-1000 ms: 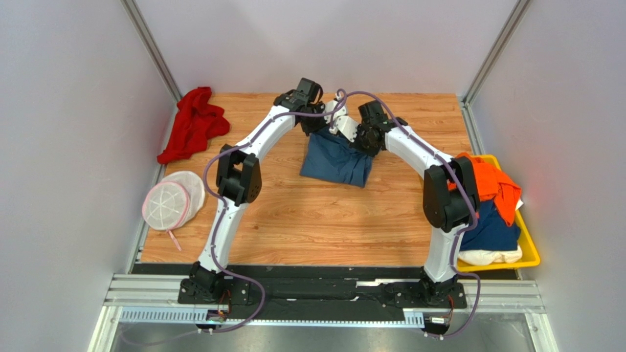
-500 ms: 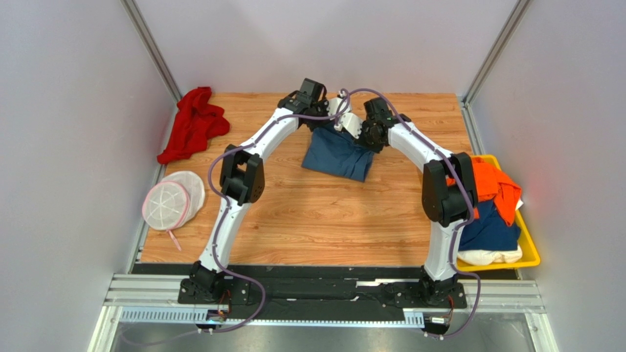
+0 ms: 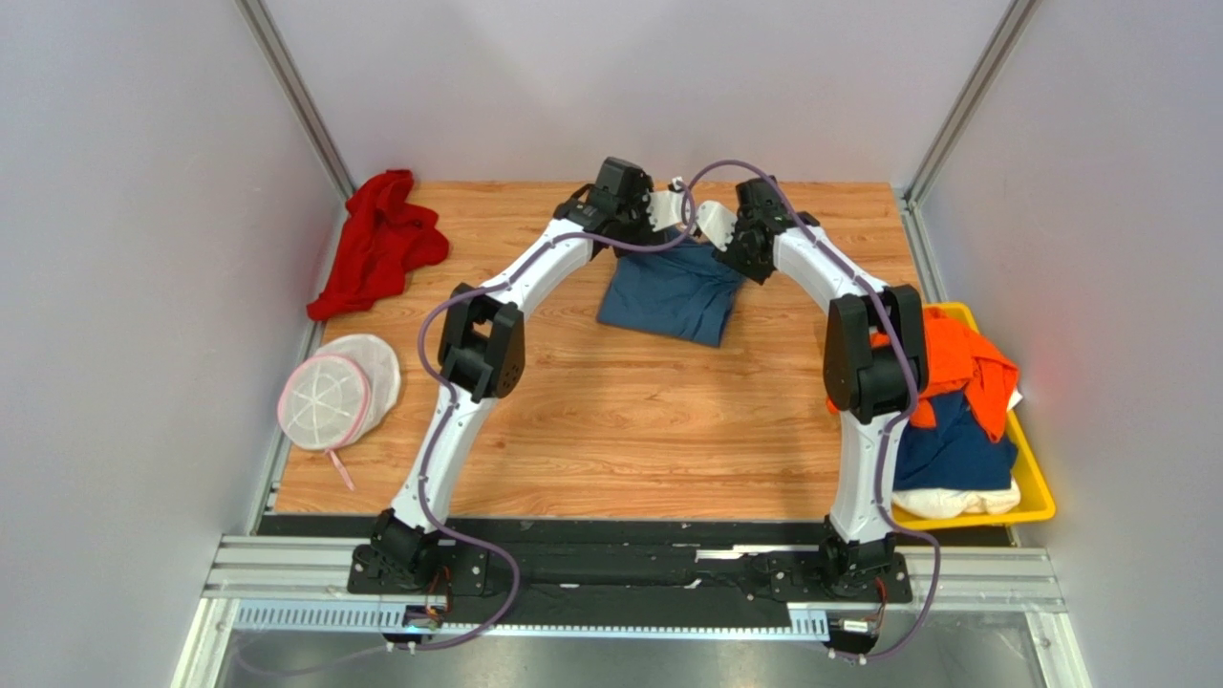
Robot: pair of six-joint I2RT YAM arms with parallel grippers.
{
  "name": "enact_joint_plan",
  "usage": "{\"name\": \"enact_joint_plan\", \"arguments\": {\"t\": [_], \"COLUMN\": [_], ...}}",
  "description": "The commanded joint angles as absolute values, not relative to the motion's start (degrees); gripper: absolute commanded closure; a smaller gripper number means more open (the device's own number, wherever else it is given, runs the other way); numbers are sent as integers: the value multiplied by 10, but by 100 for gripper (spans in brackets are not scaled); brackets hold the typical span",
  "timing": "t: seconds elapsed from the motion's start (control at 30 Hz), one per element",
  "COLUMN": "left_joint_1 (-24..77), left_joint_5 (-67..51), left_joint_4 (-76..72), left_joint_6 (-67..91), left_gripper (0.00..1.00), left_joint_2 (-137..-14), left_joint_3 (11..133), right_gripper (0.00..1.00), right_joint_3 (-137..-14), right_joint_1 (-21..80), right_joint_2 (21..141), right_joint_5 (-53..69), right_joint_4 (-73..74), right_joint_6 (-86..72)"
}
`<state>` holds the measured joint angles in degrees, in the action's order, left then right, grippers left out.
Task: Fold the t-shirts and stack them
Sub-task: Fold the long partially folded tshirt into a neat square
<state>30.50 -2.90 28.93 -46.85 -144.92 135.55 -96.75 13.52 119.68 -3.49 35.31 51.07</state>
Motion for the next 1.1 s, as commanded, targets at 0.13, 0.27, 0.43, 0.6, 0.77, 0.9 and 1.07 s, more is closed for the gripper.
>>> {"name": "enact_joint_plan", "arguments": {"t": [0.13, 0.27, 0.43, 0.6, 0.77, 0.9, 1.07], "left_joint_1": [319, 319, 320, 323, 322, 319, 302], "left_joint_5": [31, 68, 84, 83, 68, 49, 26], "left_joint_4": [170, 124, 106, 119, 138, 164, 185], "left_joint_6": [-477, -475, -460, -448, -427, -394, -354], "left_gripper": [10, 8, 6, 6, 6, 5, 5], "left_joint_2": [-1464, -1470, -1464, -1450, -1426, -1407, -1371], "left_joint_3": [1366, 1371, 1372, 1367, 1351, 1344, 1318], "right_gripper": [61, 60, 59, 58, 55, 37, 35], "right_joint_3": [-1050, -1049, -1015, -983, -983, -985, -994], "right_joint_1": [134, 134, 139, 146, 152, 155, 155], "right_joint_2": [1223, 1214, 1174, 1124, 1089, 1087, 1112], "right_joint_5": [-69, -70, -78, -50, -8, 35, 54], "right_joint_4": [287, 288, 288, 310, 339, 350, 348], "right_joint_6": [462, 444, 418, 372, 336, 323, 312]}}
